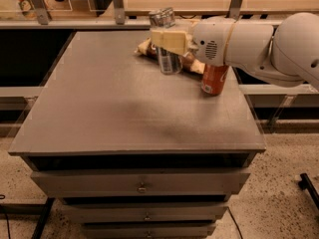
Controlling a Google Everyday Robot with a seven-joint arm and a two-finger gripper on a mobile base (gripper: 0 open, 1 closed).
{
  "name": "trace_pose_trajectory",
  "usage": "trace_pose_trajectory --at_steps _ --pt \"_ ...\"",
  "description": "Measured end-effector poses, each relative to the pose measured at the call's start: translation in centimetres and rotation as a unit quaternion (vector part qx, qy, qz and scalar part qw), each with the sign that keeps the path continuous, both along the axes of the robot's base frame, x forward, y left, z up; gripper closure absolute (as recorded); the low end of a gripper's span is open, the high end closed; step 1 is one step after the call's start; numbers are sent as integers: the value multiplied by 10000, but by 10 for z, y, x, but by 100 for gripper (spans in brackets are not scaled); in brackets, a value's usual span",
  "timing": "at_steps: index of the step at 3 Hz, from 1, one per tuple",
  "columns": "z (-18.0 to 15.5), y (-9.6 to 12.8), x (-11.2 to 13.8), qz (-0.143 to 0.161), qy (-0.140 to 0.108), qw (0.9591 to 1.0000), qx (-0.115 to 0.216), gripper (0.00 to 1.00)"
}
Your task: Place redbull can upright
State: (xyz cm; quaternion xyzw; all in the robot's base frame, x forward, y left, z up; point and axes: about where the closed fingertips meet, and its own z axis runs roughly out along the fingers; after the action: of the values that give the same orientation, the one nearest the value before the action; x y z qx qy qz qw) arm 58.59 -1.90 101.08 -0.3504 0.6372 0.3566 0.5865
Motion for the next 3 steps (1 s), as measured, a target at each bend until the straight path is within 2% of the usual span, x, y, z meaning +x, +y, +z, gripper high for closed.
trace_pose_trajectory --at_steps 1,2,3 --pt "-5 -9 -1 126 -157 9996 220 100" --pt "-19 -38 -2 343 -455 9952 802 100" --pt "-18 -38 -2 345 -455 9952 798 100"
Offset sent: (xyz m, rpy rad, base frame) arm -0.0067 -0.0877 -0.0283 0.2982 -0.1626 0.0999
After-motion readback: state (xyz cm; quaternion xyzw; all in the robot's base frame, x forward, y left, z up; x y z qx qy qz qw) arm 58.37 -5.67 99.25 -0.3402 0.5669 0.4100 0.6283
